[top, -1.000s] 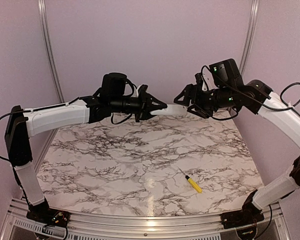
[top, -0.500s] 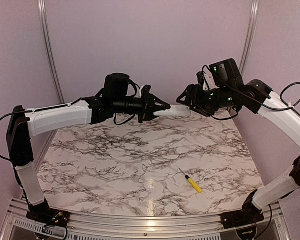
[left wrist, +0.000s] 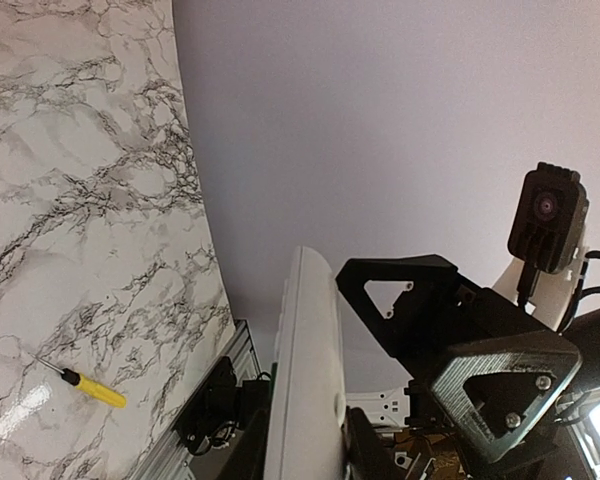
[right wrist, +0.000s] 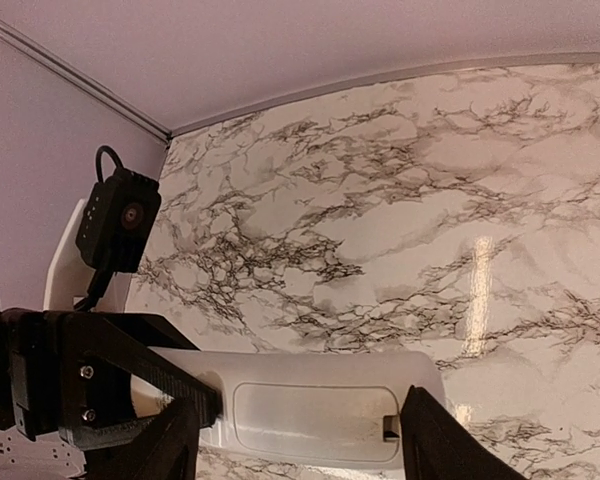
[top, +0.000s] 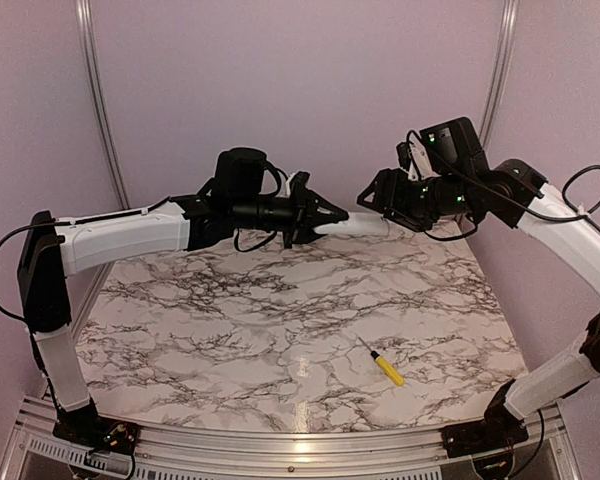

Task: Unload the batteries from the remote control

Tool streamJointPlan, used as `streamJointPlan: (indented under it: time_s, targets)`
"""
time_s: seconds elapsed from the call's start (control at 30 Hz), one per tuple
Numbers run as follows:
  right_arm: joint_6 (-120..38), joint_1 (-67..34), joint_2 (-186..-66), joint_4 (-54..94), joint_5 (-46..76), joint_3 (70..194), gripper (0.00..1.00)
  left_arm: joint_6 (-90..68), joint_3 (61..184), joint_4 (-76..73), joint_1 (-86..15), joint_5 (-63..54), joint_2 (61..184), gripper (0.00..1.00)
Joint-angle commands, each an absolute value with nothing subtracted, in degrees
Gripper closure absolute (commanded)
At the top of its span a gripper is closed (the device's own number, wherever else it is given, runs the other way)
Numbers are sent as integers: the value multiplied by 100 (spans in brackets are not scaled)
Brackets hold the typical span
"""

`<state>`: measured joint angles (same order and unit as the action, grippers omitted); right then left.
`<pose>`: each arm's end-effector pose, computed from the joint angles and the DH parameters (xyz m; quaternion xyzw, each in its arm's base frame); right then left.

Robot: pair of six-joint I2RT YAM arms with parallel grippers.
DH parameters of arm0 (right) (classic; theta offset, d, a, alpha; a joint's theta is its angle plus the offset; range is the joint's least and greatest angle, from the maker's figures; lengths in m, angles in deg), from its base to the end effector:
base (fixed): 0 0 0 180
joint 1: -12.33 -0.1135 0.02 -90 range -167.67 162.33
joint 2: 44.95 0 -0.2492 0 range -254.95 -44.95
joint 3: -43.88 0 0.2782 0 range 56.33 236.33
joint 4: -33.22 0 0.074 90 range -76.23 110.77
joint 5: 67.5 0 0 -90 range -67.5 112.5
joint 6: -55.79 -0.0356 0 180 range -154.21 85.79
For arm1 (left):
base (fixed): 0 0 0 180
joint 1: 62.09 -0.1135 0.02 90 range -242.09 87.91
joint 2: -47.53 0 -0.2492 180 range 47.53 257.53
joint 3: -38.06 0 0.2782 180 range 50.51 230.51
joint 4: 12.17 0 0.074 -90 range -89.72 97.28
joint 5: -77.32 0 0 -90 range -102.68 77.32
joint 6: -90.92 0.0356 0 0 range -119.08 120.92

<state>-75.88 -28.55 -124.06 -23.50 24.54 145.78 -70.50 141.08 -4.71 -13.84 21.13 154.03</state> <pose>0.2430 0.2087 0.4048 0.0145 0.8824 0.2982 0.3635 0.2983 -0.3640 0.3159 0.0331 0.7601 -0.6392 0.1121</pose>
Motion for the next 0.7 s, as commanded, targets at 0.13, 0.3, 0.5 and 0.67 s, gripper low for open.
streamJointPlan:
  time_s: [0.13,0.3,0.5,0.67]
  targets:
    - [-7594,-2805,-12172,-2511,2557,14553,34,-6991,14327,-777,-1353,2036,15448,100]
    - [-7652,-2809,-12130,-2480,2494,14486,34,-6962,14322,-804,-1345,2037,15447,100]
    - [-7673,-2810,-12074,-2247,2360,14251,35,-6968,14324,-872,-1315,2052,15450,100]
    - [-7677,-2805,-12012,-1974,2314,14098,35,-6933,14306,-862,-1300,2080,15442,100]
